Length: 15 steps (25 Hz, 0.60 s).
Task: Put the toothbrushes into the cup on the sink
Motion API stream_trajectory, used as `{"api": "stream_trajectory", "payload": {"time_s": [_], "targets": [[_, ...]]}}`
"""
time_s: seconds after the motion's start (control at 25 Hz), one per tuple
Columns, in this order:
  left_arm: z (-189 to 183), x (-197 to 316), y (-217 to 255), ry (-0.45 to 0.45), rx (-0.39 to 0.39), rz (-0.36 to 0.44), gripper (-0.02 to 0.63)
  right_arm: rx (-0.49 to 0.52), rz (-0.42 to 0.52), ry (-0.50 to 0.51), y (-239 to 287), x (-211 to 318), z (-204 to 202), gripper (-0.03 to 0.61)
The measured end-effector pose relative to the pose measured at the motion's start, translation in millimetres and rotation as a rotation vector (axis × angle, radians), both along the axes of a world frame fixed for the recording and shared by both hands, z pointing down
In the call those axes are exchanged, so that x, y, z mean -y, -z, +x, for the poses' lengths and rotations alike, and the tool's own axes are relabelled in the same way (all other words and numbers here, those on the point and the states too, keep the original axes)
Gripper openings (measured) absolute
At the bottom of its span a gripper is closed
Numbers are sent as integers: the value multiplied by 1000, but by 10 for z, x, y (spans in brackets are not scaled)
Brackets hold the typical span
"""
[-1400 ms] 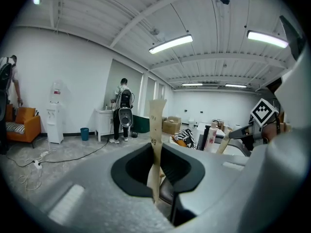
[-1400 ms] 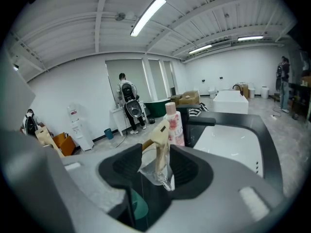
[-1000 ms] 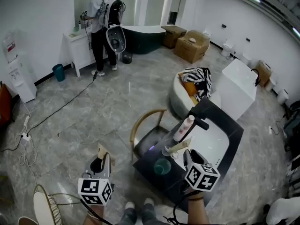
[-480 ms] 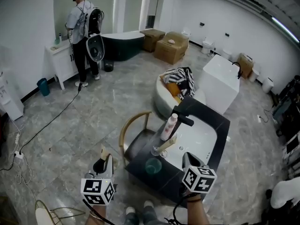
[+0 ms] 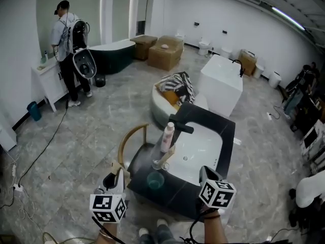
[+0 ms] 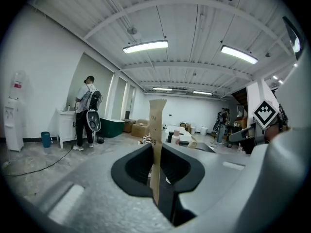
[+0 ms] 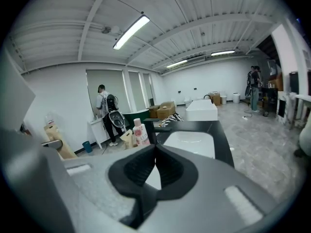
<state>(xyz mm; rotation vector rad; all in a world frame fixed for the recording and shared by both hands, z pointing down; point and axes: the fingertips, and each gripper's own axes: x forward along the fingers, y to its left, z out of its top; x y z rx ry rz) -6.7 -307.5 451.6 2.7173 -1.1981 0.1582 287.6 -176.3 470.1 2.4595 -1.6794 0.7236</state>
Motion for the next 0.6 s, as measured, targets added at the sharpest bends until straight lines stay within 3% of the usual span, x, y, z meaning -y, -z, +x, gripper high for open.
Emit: {"api": "stream_trajectory", "payload": {"time_s": [0.6], "targets": [[764,-103,179,-165,-13,32,44,40,-9,-154,-108,-564,450,5]]}}
